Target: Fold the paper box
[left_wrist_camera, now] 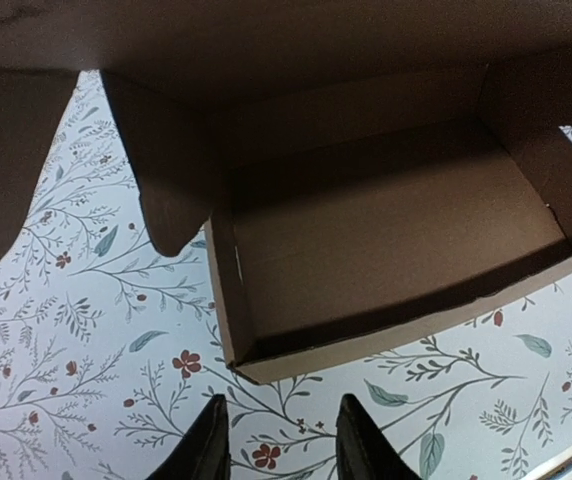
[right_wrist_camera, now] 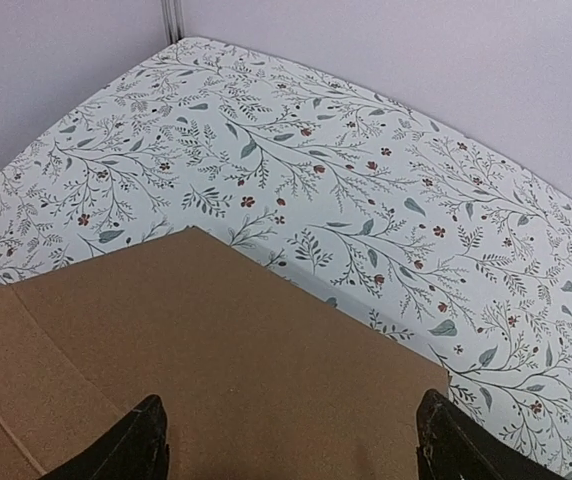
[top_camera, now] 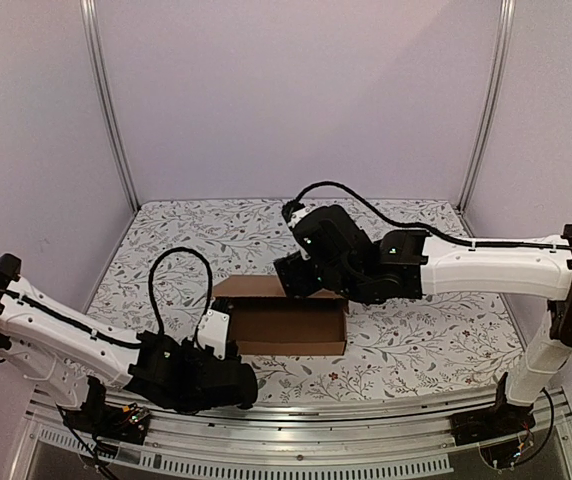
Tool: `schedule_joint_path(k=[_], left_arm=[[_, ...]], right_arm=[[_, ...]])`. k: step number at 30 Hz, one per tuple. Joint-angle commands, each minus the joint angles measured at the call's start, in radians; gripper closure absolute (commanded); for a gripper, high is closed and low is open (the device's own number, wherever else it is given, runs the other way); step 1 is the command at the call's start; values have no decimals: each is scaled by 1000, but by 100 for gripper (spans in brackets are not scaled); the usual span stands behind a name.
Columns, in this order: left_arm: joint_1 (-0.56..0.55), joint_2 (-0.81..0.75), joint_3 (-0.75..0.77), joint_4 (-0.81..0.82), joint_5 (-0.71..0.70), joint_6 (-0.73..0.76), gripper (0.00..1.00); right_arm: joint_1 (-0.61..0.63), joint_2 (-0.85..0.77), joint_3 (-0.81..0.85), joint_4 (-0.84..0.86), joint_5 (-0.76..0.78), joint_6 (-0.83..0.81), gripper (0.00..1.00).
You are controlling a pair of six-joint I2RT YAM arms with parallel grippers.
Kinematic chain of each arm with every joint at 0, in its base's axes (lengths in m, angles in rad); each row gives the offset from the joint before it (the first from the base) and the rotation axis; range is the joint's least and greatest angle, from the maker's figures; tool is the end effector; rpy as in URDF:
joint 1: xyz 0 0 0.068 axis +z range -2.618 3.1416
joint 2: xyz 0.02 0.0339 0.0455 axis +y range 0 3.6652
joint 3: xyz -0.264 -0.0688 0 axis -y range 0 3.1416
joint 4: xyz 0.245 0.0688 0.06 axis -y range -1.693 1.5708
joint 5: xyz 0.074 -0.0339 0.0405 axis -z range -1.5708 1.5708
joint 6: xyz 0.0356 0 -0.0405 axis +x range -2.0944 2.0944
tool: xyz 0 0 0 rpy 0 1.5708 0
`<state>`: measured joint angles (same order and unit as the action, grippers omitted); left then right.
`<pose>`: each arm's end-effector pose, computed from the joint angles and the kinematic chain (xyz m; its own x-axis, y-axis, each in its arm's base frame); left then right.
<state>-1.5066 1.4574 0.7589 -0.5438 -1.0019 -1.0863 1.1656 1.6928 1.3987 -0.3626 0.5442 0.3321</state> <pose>0.0457 -0.2440 0.1760 -0.4886 0.1693 -0.8559 0.1885 0.9783 0.0859 0.1694 0.3482 0.2982 -0.4312 -0.2976 -0.8518 -0.5120 0.8580 -0.0406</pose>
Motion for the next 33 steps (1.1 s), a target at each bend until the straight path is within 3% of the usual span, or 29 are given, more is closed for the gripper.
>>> schedule_joint_path(k=[1, 4, 11, 20, 24, 33], left_arm=[[-41, -20, 26, -32, 34, 18, 62], [-52, -49, 28, -26, 94, 56, 54], [-68, -116, -15, 60, 244, 176, 53], [-84, -351, -139, 355, 310, 419, 54], [-16, -385, -132, 350, 328, 469, 49], [286, -432, -169, 421, 592, 544, 46]], right_arm=[[0, 52, -49, 61, -33, 59, 17], [1, 74, -83, 82, -35, 87, 18], [2, 118, -148, 113, -44, 135, 19], [2, 167, -201, 140, -66, 167, 20], [2, 191, -226, 150, -78, 187, 21], [2, 209, -265, 153, -96, 206, 22]])
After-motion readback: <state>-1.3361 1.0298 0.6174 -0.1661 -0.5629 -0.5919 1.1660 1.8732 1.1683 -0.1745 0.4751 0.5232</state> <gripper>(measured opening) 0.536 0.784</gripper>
